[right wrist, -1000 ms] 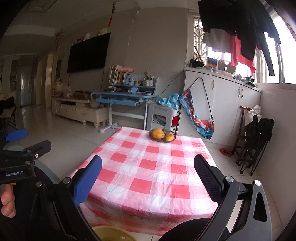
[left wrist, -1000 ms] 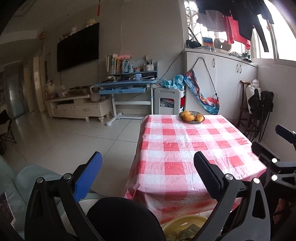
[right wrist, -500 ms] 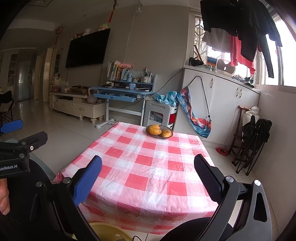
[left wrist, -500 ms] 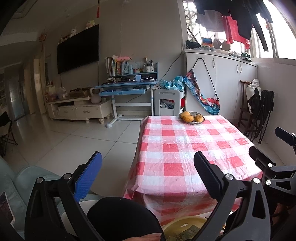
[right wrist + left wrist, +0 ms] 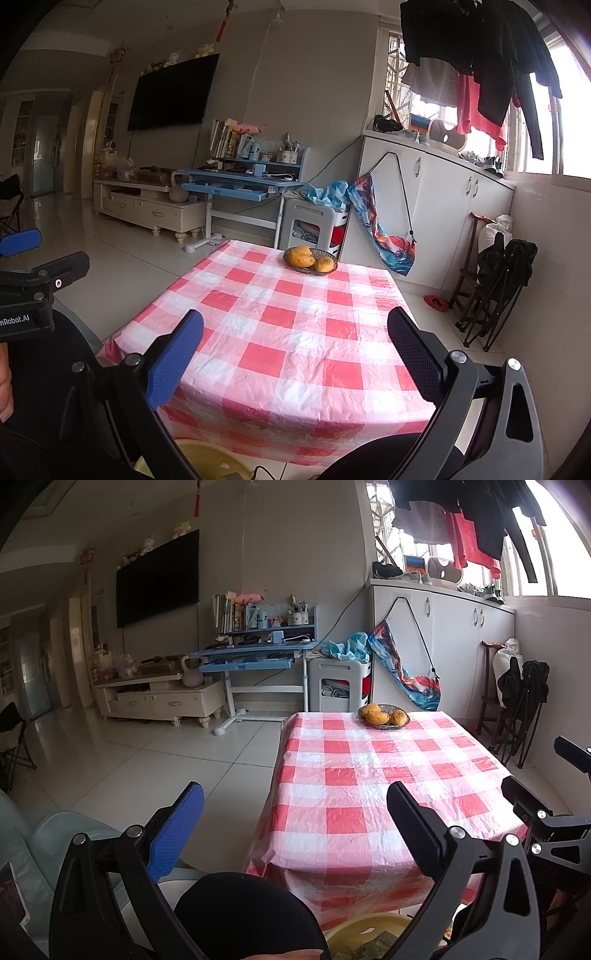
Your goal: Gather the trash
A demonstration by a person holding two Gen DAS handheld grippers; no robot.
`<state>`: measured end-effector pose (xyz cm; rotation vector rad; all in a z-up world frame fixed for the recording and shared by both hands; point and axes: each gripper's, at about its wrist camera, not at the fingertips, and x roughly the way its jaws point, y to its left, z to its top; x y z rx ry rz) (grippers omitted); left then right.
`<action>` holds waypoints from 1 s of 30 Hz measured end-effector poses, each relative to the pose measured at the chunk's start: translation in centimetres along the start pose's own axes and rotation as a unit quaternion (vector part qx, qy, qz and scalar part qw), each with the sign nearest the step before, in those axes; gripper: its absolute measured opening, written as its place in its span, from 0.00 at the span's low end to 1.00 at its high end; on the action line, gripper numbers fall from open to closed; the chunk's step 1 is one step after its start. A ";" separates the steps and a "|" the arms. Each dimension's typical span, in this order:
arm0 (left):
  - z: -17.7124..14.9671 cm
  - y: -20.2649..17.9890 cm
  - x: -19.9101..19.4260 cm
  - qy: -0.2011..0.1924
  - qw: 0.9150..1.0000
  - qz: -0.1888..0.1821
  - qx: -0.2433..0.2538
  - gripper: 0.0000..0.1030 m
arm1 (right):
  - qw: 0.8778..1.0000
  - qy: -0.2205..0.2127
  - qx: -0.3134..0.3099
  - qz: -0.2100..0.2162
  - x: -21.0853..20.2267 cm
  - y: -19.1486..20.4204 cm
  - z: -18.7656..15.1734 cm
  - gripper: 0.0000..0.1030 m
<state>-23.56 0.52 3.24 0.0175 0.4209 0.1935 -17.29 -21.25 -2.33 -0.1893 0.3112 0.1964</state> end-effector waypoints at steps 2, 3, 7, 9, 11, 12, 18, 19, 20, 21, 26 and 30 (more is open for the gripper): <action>0.0 -0.1 -0.1 0.000 1.000 0.001 0.001 0.93 | 1.000 0.000 -0.001 -0.002 0.0 -0.1 -0.1 0.93; 0.0 -0.1 -0.1 -0.001 1.000 0.001 0.001 0.93 | 1.000 0.000 -0.001 -0.003 -0.1 -0.1 -0.1 0.93; 0.0 -0.1 0.0 0.000 1.000 0.001 -0.001 0.93 | 1.000 0.000 0.000 -0.005 -0.1 -0.4 -0.1 0.93; 0.1 -0.2 0.0 0.000 1.000 0.002 -0.002 0.93 | 1.000 0.000 0.001 -0.005 -0.1 -0.5 -0.1 0.93; 0.1 -0.1 0.0 -0.001 1.000 0.002 -0.001 0.93 | 1.000 0.000 0.000 -0.005 -0.1 -0.5 -0.1 0.93; 0.1 -0.1 0.0 0.000 1.000 0.001 -0.001 0.93 | 1.000 0.000 0.000 -0.005 -0.1 -0.5 -0.1 0.93; 0.1 -0.1 0.0 -0.001 1.000 0.002 -0.002 0.93 | 1.000 0.001 -0.002 -0.006 -0.1 -0.6 -0.1 0.93; 0.1 -0.1 0.0 -0.001 1.000 0.001 -0.002 0.93 | 1.000 0.001 -0.003 -0.007 -0.1 -0.7 -0.1 0.93; 0.1 -0.1 0.0 0.000 1.000 0.001 -0.002 0.93 | 1.000 0.002 -0.003 -0.007 -0.1 -0.8 -0.1 0.93; 0.0 -0.1 0.0 0.000 1.000 0.001 -0.001 0.93 | 1.000 0.001 -0.002 -0.007 -0.1 -0.7 -0.1 0.93; 0.0 -0.1 0.0 -0.001 1.000 0.001 0.000 0.93 | 1.000 0.001 -0.003 -0.007 -0.1 -0.7 -0.1 0.93; 0.1 -0.1 0.1 -0.002 1.000 0.000 0.002 0.93 | 1.000 0.002 -0.003 -0.007 -0.1 -0.7 -0.1 0.93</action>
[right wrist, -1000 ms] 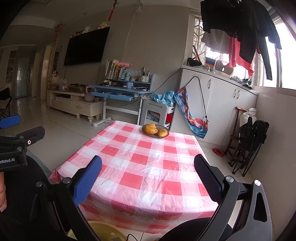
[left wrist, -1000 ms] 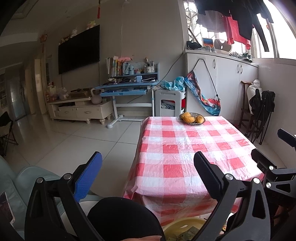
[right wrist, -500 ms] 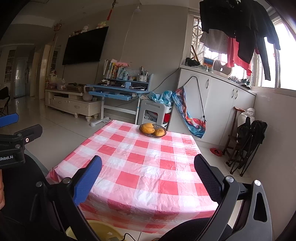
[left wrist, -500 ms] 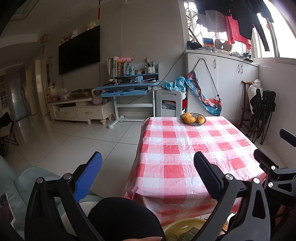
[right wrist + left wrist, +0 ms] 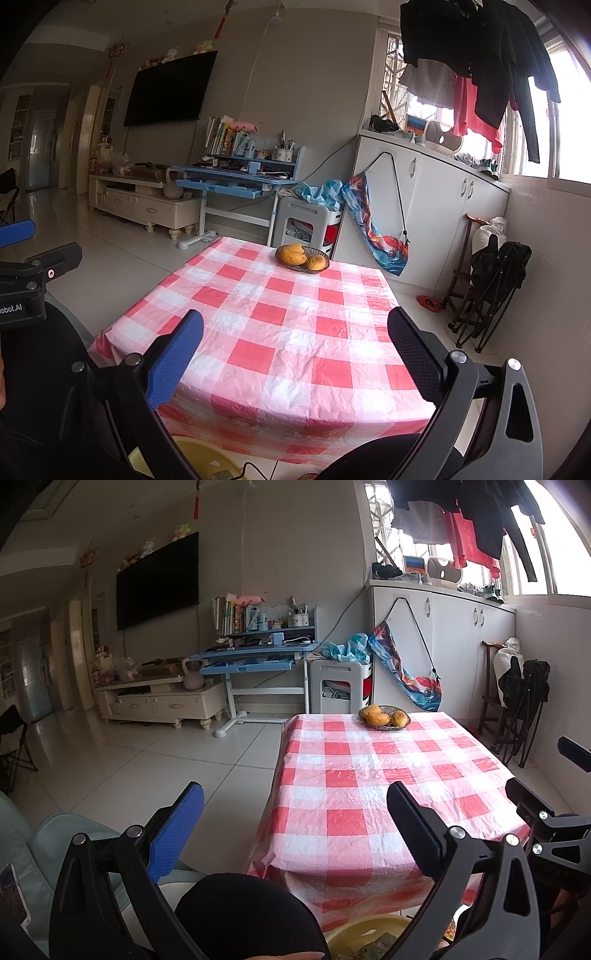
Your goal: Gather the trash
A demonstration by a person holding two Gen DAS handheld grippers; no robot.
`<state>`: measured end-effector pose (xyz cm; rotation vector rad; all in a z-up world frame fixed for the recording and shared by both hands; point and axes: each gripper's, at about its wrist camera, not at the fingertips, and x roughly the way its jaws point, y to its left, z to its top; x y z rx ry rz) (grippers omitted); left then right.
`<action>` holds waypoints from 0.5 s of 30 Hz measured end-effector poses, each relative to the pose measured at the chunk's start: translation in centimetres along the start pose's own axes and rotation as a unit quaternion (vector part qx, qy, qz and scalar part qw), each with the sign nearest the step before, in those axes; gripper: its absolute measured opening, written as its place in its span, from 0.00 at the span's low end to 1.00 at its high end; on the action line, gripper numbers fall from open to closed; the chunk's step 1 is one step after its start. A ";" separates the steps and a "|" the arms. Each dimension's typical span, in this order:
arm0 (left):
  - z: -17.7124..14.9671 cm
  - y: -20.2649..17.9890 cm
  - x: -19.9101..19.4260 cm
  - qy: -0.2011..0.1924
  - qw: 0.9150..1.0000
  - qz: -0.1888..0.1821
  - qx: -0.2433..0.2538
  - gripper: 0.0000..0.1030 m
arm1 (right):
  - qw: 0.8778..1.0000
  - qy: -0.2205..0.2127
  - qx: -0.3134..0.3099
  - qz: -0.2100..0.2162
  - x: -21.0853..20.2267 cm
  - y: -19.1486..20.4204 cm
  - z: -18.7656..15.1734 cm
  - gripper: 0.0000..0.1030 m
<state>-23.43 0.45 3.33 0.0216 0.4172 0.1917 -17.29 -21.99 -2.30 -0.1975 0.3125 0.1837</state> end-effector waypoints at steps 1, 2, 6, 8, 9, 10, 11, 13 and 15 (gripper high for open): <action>0.1 0.1 0.0 0.000 1.000 0.000 0.000 0.93 | 1.000 0.000 0.000 0.000 0.0 0.0 0.0 0.93; 0.1 0.1 0.1 0.000 1.000 0.000 0.001 0.93 | 1.000 0.000 0.000 0.000 0.0 0.0 0.0 0.93; 0.2 0.1 0.1 -0.001 1.000 -0.001 0.001 0.93 | 1.000 0.000 -0.001 -0.001 0.0 -0.1 0.0 0.93; 0.2 0.0 0.0 -0.001 1.000 -0.001 0.000 0.93 | 1.000 0.000 -0.001 -0.001 -0.1 -0.4 0.0 0.93; 0.2 0.1 0.1 -0.001 1.000 -0.001 0.000 0.93 | 1.000 0.000 -0.001 -0.001 0.0 -0.3 0.0 0.93; 0.2 0.0 0.0 -0.001 1.000 -0.001 0.000 0.93 | 1.000 -0.001 0.000 -0.001 -0.1 -0.5 -0.1 0.93; 0.2 0.1 0.1 0.000 1.000 -0.001 0.000 0.93 | 1.000 0.000 -0.001 -0.001 0.0 -0.4 0.0 0.93; 0.1 0.0 0.0 0.000 1.000 -0.001 -0.001 0.93 | 1.000 0.000 -0.001 -0.001 0.0 -0.3 0.0 0.93; 0.1 0.0 -0.1 0.000 1.000 -0.002 -0.003 0.93 | 1.000 0.000 0.000 -0.001 -0.1 -0.7 -0.1 0.93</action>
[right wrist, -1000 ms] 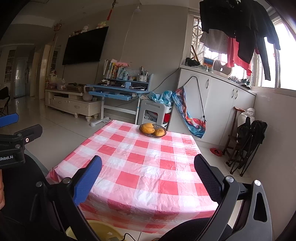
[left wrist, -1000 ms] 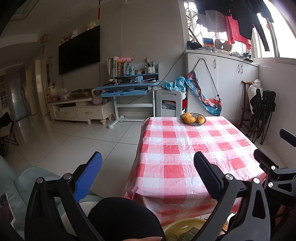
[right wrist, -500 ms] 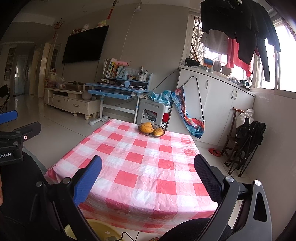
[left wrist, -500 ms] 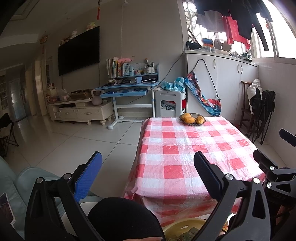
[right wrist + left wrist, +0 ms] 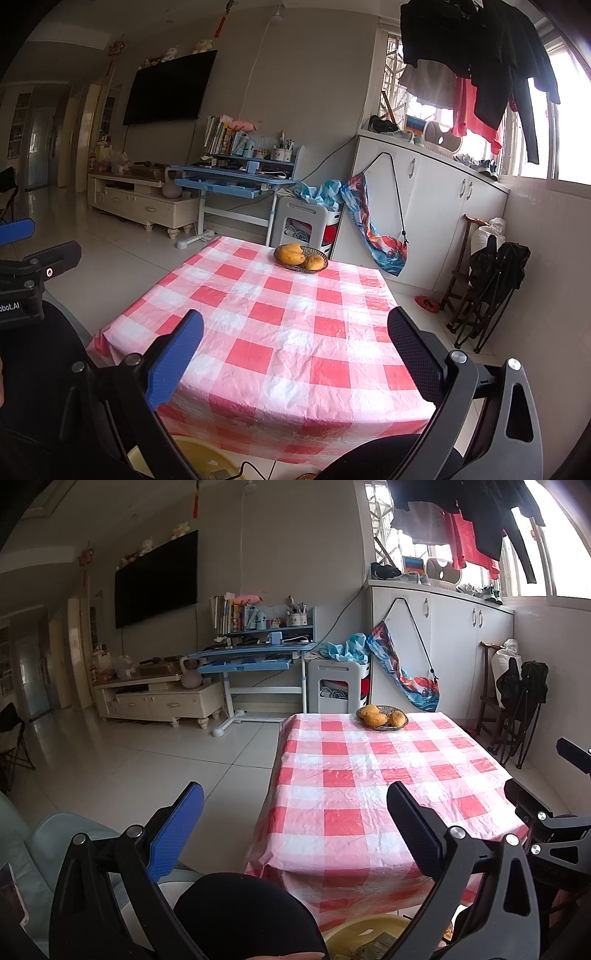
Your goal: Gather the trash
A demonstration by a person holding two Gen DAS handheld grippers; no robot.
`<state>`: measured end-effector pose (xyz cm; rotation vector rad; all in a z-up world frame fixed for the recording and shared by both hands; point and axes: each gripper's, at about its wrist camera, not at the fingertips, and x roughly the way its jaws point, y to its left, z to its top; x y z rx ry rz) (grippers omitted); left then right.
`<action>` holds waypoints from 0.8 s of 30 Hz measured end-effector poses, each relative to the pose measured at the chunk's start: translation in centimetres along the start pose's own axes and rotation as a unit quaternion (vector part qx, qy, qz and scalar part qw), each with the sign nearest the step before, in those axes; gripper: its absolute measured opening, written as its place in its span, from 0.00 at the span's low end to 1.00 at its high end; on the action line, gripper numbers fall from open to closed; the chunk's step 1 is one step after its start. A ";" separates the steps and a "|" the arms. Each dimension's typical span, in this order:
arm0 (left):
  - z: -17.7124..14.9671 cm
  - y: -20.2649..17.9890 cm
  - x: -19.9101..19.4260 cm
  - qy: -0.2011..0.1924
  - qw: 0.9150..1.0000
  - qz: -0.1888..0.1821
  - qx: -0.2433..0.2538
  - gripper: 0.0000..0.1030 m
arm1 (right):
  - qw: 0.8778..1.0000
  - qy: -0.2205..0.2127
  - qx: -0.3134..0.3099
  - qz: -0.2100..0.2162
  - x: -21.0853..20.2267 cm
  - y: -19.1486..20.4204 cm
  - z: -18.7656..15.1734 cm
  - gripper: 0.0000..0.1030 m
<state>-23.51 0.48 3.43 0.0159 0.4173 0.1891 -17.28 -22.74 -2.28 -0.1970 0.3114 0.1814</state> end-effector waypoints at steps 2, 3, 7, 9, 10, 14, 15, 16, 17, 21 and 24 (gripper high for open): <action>0.0 -0.1 -0.1 0.000 1.000 0.001 0.001 0.93 | 1.000 0.000 -0.001 0.000 0.0 0.0 0.0 0.93; 0.0 -0.2 -0.1 0.000 1.000 0.001 0.002 0.93 | 1.000 -0.001 -0.001 0.000 0.0 -0.1 0.0 0.93; 0.0 -0.2 -0.1 0.000 1.000 0.000 0.002 0.93 | 1.000 -0.001 -0.001 0.000 -0.1 -0.1 0.0 0.93; 0.0 -0.2 -0.1 0.000 1.000 0.001 0.002 0.93 | 1.000 -0.001 -0.001 0.000 -0.1 -0.1 0.0 0.93; 0.0 -0.2 -0.1 0.000 1.000 0.000 0.002 0.93 | 1.000 -0.001 -0.001 0.000 -0.1 -0.1 0.0 0.93; -0.1 -0.2 -0.1 0.000 1.000 0.000 0.001 0.93 | 1.000 -0.001 -0.002 0.000 -0.1 -0.2 0.0 0.93; -0.1 -0.2 -0.1 0.000 1.000 0.000 0.001 0.93 | 1.000 -0.001 -0.002 0.000 -0.1 -0.3 0.0 0.93; -0.1 -0.2 -0.1 0.000 1.000 0.000 0.001 0.93 | 1.000 -0.001 -0.002 0.000 -0.1 -0.1 0.0 0.93; -0.1 -0.2 -0.1 -0.001 1.000 0.001 0.001 0.93 | 1.000 -0.001 -0.002 0.000 -0.1 -0.2 0.0 0.93; -0.1 -0.2 -0.1 0.000 1.000 0.000 0.002 0.93 | 1.000 -0.001 -0.003 -0.001 -0.2 -0.5 0.0 0.93; -0.1 -0.3 -0.1 0.000 1.000 0.001 0.002 0.93 | 1.000 -0.001 -0.003 -0.001 -0.2 -0.7 0.0 0.93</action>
